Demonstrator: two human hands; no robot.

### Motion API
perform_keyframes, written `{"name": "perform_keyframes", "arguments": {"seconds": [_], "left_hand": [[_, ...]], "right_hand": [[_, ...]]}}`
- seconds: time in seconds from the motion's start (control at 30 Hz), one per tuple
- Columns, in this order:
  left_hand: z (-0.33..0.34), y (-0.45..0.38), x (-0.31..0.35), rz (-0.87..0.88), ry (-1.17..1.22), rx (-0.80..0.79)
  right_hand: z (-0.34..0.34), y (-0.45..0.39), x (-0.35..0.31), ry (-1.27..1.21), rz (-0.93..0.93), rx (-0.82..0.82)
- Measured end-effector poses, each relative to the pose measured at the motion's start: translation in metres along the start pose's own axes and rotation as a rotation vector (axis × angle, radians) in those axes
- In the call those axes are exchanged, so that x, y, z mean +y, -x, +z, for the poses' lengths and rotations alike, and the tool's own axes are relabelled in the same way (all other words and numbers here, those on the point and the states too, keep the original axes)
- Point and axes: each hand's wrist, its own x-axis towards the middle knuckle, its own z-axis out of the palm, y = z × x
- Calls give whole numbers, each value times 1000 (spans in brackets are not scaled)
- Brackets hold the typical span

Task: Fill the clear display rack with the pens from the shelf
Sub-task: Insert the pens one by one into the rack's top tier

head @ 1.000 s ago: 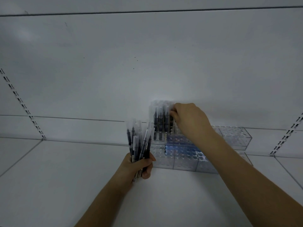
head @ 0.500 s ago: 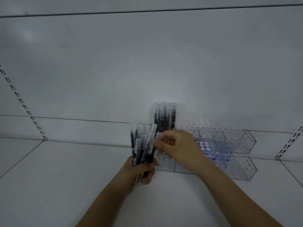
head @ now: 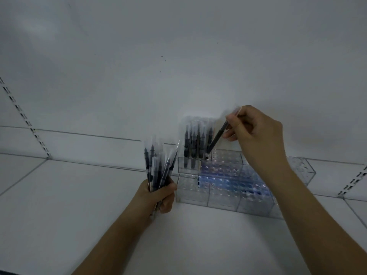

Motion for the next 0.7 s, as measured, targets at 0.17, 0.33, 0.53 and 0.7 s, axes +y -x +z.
{"name": "perform_keyframes", "arguments": {"seconds": [0.17, 0.33, 0.53, 0.7], "left_hand": [[-2, 1, -1, 9, -48, 76], [-3, -4, -1, 16, -58, 78], [-1, -5, -1, 9, -41, 88], [0, -2, 1, 12, -60, 62]], "right_hand": [[1, -8, 1, 104, -71, -15], [-1, -13, -1, 142, -111, -72], [3, -11, 3, 175, -136, -126], [14, -10, 14, 348, -132, -211]]}}
